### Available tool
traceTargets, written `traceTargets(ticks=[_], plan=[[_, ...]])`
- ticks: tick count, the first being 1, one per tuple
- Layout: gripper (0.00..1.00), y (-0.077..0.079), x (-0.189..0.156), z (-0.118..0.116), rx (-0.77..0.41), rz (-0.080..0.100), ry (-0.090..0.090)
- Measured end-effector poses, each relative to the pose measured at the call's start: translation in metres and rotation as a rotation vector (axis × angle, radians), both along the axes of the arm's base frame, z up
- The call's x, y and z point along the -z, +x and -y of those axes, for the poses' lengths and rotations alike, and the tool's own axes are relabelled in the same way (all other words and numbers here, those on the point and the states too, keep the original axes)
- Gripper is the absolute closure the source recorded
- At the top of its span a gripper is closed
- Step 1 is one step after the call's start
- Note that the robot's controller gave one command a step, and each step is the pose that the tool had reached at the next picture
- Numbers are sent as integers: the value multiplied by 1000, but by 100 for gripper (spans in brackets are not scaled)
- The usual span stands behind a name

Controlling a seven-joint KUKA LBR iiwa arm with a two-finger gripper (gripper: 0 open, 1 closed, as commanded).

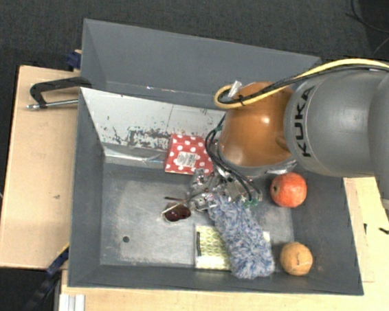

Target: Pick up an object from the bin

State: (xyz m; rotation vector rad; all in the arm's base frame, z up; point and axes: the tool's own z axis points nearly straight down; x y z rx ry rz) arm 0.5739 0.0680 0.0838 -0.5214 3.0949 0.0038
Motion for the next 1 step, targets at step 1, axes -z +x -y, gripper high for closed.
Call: traceTargets(ticks=[1], plan=[[100,-1,-17,0,0,-2,-1]])
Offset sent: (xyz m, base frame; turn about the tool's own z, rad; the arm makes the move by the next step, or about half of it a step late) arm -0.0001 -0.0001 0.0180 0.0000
